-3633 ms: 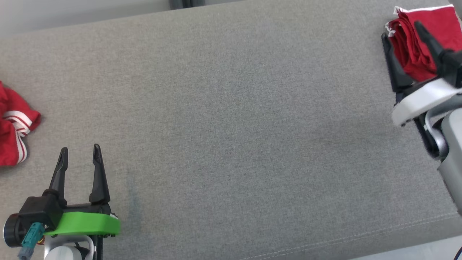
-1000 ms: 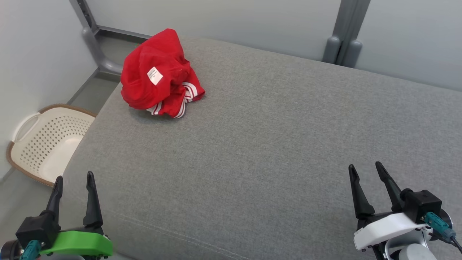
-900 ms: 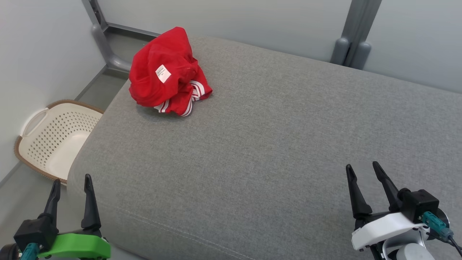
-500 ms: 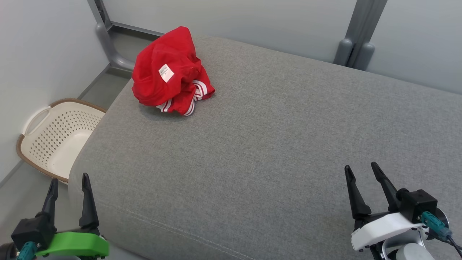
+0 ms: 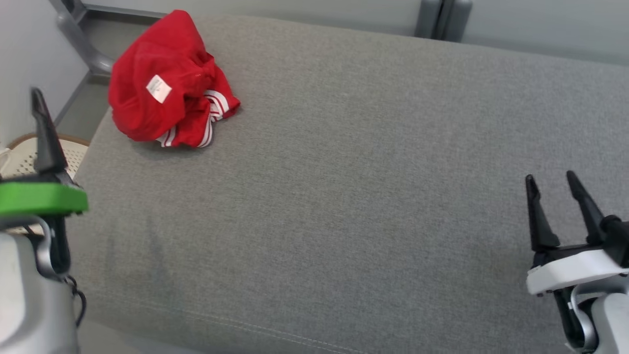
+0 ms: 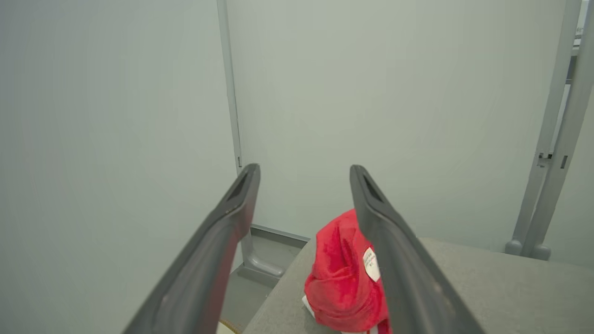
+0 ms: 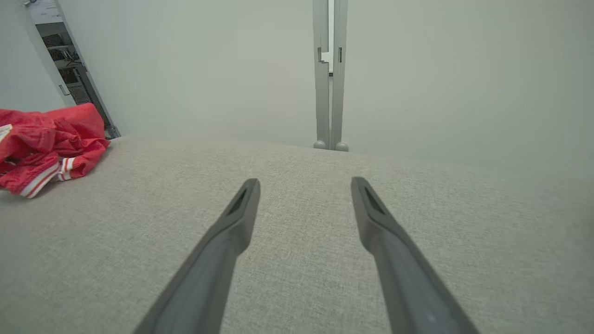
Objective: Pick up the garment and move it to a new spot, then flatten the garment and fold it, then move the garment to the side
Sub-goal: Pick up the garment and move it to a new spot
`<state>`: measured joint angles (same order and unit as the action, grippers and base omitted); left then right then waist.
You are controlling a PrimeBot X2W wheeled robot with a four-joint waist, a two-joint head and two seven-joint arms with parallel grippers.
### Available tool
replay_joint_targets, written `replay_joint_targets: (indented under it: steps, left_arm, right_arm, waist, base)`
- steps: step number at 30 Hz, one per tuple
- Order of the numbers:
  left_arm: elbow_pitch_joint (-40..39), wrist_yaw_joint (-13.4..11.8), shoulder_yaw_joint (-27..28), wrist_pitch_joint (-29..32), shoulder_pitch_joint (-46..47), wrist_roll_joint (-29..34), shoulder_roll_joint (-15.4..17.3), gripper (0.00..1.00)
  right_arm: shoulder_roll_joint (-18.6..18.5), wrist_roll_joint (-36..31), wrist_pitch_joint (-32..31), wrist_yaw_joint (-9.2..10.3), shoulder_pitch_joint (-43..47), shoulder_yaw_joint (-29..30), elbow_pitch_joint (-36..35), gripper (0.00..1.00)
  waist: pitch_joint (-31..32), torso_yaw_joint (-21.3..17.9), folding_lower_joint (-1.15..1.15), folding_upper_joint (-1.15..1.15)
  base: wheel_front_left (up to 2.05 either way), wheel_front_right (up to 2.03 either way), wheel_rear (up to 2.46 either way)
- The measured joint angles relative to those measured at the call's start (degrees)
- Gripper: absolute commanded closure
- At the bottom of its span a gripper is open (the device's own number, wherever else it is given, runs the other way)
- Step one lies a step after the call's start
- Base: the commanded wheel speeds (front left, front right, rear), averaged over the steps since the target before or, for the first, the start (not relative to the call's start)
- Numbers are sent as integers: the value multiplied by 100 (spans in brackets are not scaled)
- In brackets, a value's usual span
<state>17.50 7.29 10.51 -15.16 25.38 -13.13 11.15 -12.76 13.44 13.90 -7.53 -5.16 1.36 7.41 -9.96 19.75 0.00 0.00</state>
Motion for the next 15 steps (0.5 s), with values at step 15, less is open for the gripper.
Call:
replay_joint_targets:
  steps: [15]
  left_arm:
    - [1588, 7, 62, 402, 2789, -423, 961, 0]
  right_arm:
    - [-63, -265, -118, 0, -137, 823, -1014, 0]
  waist:
    - [-1570, -991, 0, 0]
  base:
    - [0, 0, 0]
